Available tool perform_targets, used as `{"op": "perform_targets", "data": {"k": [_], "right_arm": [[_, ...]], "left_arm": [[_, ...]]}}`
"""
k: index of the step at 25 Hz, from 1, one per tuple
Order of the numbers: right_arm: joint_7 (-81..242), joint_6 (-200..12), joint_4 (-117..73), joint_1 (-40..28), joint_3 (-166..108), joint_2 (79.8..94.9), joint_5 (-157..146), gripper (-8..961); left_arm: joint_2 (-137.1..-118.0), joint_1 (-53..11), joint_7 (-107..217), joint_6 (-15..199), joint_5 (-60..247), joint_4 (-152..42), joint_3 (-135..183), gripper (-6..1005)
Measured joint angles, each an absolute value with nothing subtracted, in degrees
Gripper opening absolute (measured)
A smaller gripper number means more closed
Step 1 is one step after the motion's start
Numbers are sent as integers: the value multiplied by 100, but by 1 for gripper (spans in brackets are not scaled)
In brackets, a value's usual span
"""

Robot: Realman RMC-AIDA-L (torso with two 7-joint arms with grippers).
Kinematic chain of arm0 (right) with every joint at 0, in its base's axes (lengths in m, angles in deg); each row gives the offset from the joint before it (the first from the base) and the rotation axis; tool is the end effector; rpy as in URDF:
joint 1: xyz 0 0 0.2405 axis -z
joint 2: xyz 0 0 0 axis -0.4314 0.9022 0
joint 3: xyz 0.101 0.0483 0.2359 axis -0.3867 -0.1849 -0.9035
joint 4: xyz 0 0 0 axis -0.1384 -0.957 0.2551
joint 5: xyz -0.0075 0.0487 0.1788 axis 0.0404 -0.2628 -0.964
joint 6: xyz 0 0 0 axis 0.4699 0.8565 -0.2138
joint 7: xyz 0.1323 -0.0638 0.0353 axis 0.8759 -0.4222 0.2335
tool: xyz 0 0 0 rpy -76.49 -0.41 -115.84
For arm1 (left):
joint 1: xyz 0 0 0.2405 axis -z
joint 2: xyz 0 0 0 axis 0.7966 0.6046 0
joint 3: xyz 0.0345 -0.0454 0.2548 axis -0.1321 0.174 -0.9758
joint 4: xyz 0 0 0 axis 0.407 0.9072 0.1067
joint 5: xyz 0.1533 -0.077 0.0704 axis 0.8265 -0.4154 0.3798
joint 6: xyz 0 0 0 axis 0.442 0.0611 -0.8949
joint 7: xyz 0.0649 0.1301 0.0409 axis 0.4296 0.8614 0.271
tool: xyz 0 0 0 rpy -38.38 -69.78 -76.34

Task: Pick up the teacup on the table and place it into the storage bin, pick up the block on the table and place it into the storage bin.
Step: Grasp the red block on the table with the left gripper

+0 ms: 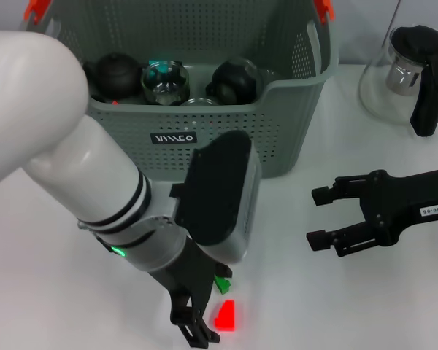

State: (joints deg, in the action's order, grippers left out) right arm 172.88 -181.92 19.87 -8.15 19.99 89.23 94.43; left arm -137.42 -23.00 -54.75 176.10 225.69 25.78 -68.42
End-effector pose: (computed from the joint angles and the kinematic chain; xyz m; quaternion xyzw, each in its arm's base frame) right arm 0.2189 0.3124 -0.0017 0.9689 -0.2032 -0.1409 0.0066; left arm -0.1605 0.2639 -0.0817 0.9765 -0.0771 -0.1991 0.0290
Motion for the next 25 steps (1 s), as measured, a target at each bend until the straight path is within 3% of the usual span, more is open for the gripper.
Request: {"op": "perform_targets", "data": {"k": [25], "right_arm": [[17241, -18146, 1924, -837, 1999, 8914, 9443, 946]], "left_arm": [[-13742, -2029, -5527, 16918, 22390, 1810, -7453, 932]]}}
